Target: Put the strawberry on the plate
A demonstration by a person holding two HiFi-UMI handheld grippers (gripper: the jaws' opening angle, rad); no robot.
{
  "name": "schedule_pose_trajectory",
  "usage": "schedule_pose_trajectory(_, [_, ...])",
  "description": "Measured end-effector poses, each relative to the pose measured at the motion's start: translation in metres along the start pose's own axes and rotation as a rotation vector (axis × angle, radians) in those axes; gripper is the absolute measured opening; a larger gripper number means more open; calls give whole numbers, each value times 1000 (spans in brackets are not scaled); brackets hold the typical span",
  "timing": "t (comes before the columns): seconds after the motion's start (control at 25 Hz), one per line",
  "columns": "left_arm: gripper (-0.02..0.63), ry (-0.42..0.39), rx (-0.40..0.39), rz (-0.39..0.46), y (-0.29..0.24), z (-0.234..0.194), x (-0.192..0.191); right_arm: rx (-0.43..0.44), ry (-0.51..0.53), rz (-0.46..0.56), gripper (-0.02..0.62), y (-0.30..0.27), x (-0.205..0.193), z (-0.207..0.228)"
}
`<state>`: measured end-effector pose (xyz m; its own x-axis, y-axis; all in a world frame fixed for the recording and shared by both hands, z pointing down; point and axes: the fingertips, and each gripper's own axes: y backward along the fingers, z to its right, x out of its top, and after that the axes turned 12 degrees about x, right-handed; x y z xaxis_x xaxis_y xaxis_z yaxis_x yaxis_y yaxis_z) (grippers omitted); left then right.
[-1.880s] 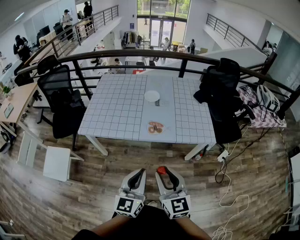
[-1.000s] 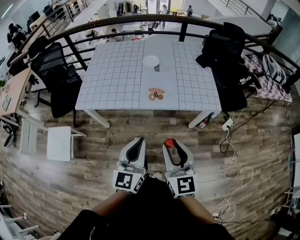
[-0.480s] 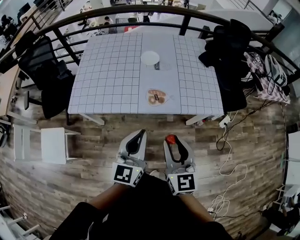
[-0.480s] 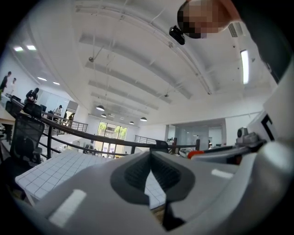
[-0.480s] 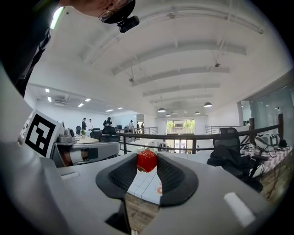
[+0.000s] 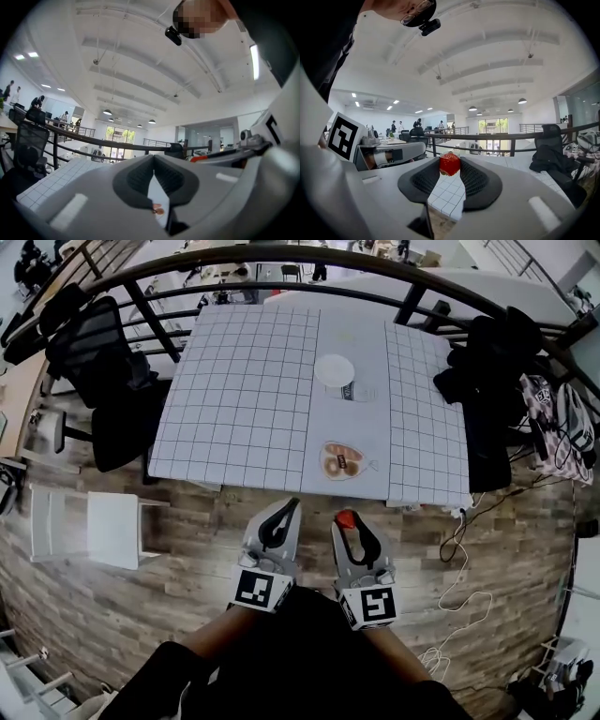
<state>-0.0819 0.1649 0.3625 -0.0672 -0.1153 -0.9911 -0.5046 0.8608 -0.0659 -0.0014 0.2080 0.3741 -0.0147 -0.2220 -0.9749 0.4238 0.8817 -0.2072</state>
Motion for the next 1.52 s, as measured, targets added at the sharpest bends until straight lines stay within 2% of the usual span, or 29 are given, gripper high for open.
schedule_pose_trajectory(0.2, [8,25,2,-29,-30,-29,-1,2,-6,-35,131,-37,7,10])
schedule_pose_trajectory(0.52, [8,27,10,7,-65,-63,8,-15,8,-58,132,-69,26,23])
schedule_pose_trajectory(0.64, [8,32,2,-15,-75,-67,9,-14,2,-61,130,-78,29,25])
schedule_pose_trajectory(0.88, [8,51,5,-4,-84,-77,14,-17,-2,-51,130,-99,41,33])
schedule_pose_trajectory(1.08, [8,35,1,-5,-90,-86,16,-5,8,-47,132,-114,48,33])
schedule_pose_trajectory(1.36, [8,47,-3,-19,-112,-91,7,-58,-4,-85,130,-117,39,52])
schedule_pose_trajectory(1.52, [8,47,-28,-24,-124,-89,7,-92,-21,-71,130,-117,42,65])
